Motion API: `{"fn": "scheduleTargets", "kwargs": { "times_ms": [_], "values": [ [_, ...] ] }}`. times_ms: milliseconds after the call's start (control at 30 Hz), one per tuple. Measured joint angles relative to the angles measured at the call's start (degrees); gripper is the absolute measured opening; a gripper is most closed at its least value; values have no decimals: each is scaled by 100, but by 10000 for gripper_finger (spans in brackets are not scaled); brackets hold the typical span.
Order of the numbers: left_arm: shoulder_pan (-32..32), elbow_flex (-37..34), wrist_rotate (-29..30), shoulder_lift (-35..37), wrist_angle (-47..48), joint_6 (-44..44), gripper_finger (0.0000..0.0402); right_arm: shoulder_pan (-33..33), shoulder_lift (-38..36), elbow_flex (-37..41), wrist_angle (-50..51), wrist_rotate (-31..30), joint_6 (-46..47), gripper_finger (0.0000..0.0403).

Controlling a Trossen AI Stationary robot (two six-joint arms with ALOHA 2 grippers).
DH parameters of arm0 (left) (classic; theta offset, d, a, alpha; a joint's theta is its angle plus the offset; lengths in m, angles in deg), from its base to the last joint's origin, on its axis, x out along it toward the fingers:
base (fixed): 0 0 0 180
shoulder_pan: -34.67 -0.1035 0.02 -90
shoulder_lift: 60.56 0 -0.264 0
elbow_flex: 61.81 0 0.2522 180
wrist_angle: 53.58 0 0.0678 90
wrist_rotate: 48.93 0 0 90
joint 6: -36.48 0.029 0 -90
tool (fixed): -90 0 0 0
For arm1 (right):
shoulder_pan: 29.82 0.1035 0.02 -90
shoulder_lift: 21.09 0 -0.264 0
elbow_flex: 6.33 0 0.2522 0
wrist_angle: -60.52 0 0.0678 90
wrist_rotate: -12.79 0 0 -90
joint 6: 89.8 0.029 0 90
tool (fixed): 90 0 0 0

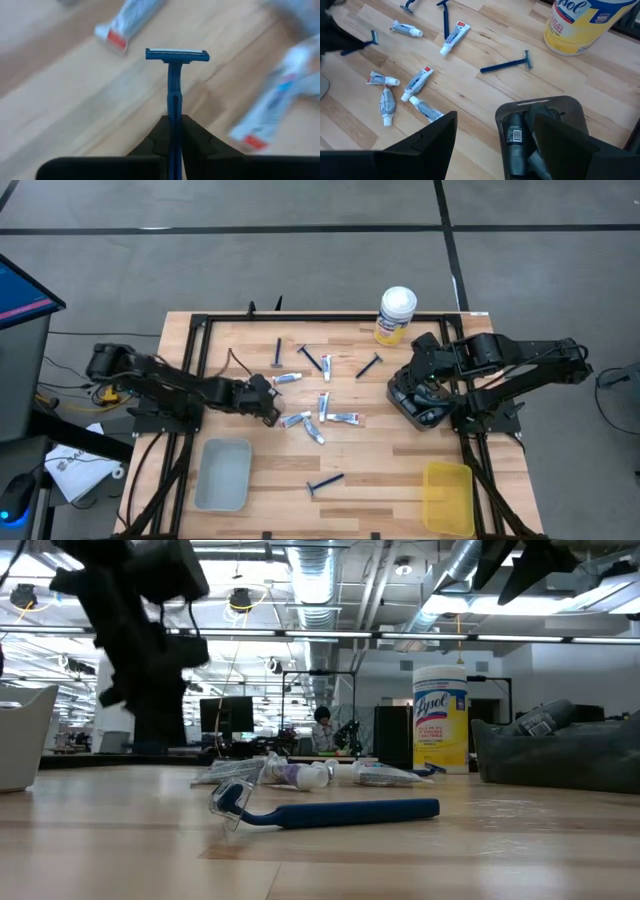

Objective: Pick & Place Travel size toiletries
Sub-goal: Put the blue razor into the gray bin

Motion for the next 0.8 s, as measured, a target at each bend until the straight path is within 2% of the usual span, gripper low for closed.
{"fn": "scheduleTargets", "kwargs": {
  "times_ms": [167,300,433,600,800],
  "values": [
    [-42,1,-544,1185,48,-26,11,0,-1,0,0,0,-65,253],
    [211,7,-1742,2053,73,-158,11,0,-1,0,2,0,-67,253],
    [933,7,-2628,2685,104,-170,11,0,-1,0,7,2,-100,253],
    [2257,11,-2737,2853,108,-275,10,0,-1,0,9,2,-111,253],
    [3516,13,-2337,2253,408,-600,10,0,-1,0,9,4,-115,253]
  ]
}}
